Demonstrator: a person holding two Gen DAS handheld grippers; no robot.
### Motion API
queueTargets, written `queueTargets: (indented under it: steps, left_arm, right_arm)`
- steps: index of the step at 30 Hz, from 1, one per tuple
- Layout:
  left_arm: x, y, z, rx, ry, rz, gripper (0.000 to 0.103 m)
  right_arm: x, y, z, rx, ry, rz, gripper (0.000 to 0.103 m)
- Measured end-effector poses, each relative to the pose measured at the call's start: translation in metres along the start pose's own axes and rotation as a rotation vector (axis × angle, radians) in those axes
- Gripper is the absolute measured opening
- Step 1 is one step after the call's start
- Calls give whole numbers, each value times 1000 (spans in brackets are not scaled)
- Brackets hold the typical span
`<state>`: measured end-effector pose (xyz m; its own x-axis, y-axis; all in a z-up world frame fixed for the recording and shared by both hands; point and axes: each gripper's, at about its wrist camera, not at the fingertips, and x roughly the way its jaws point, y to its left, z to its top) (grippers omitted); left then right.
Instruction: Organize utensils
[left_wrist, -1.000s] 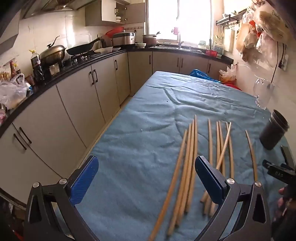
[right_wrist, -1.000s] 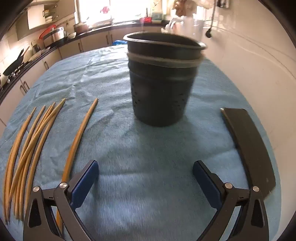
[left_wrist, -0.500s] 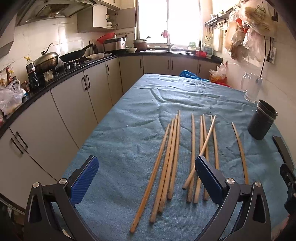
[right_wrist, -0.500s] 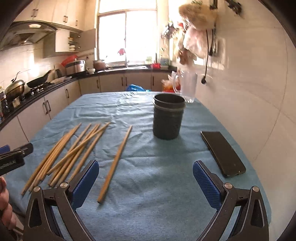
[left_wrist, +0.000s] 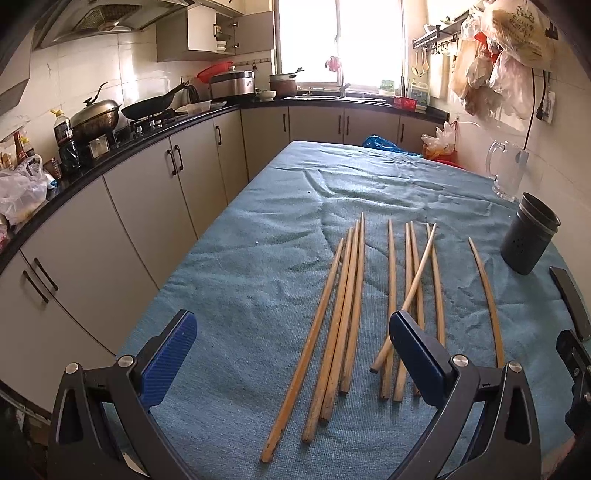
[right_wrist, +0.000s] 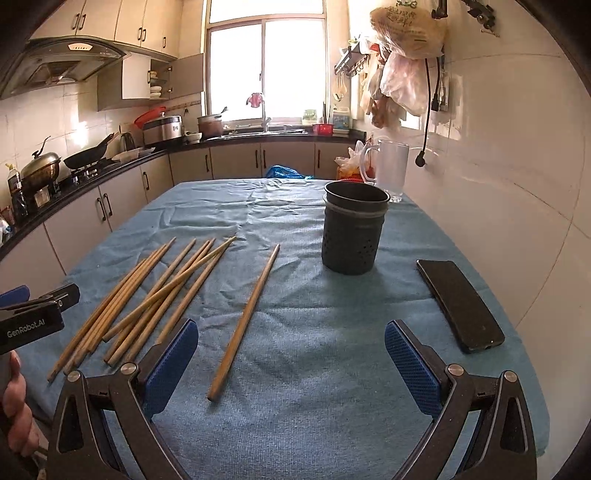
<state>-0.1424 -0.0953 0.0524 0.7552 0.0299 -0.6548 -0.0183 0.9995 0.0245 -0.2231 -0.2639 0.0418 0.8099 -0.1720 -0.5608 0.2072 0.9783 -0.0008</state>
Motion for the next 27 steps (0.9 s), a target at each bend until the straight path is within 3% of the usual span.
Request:
queueTargets:
  steps: [27]
  left_arm:
    - [2, 4, -4, -8, 6, -1, 103]
  right_arm:
    - [2, 3, 1, 3, 15, 5, 102]
